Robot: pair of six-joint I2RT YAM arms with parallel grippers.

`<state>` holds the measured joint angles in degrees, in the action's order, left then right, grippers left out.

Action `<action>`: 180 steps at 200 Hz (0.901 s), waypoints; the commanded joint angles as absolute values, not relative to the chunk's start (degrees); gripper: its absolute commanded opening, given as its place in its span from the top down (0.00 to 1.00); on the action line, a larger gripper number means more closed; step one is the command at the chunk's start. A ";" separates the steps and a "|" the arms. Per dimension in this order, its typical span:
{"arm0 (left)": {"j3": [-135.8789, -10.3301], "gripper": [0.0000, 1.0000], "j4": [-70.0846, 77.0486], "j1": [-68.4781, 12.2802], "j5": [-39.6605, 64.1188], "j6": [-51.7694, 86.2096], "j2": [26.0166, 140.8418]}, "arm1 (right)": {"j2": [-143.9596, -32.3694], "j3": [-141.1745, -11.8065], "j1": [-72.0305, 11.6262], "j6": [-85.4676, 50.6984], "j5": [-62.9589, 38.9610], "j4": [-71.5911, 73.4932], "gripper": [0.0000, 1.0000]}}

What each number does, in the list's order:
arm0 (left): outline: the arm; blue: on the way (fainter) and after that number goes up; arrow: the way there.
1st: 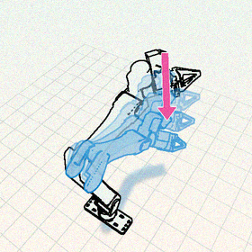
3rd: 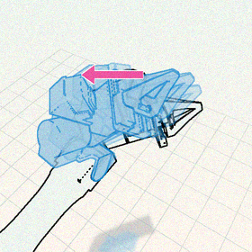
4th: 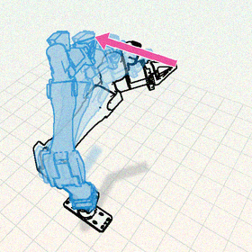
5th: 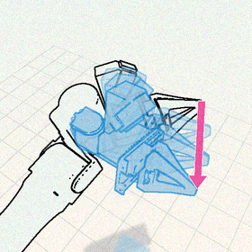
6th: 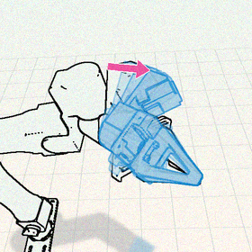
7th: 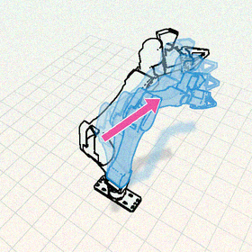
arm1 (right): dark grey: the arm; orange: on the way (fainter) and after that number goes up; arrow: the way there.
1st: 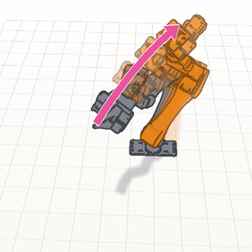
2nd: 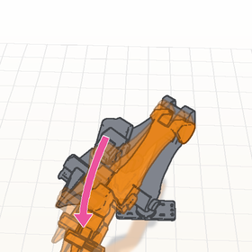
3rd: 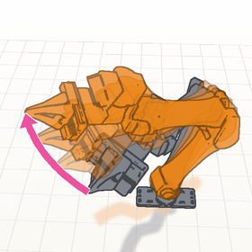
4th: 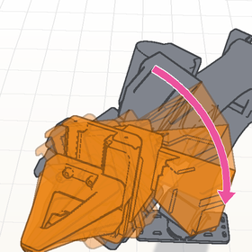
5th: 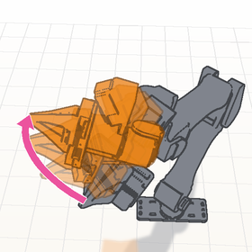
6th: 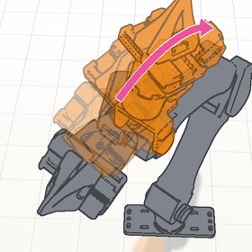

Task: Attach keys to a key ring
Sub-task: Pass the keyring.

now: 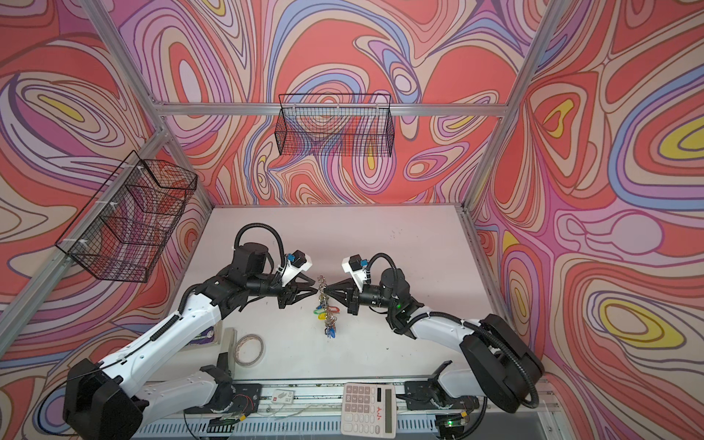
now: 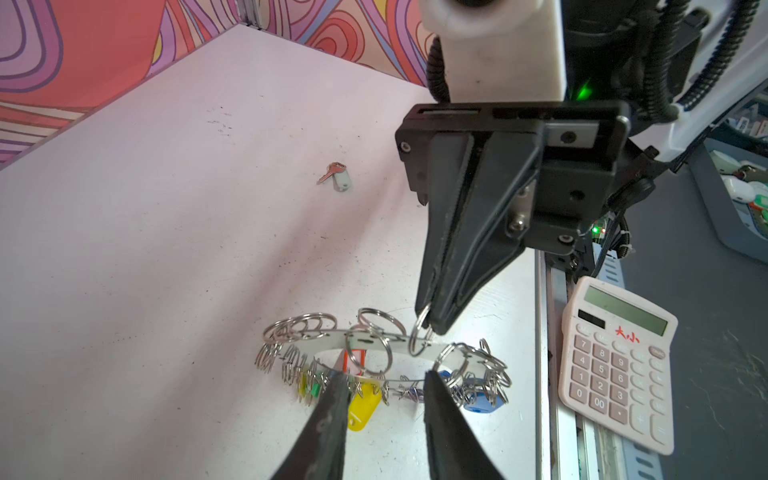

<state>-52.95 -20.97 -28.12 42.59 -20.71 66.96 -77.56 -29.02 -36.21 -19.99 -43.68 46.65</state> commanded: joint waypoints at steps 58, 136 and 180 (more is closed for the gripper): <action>-64.40 0.60 -41.63 -28.12 47.78 -43.87 72.13 | -77.84 -30.85 -37.04 -18.17 -43.17 47.37 1.00; -70.08 0.64 -45.62 -31.00 43.45 -49.04 78.80 | -77.53 -30.76 -37.45 -17.67 -42.98 46.59 1.00; -72.35 0.70 -46.69 -31.46 42.04 -49.93 80.98 | -77.54 -30.67 -37.57 -17.49 -42.96 46.41 1.00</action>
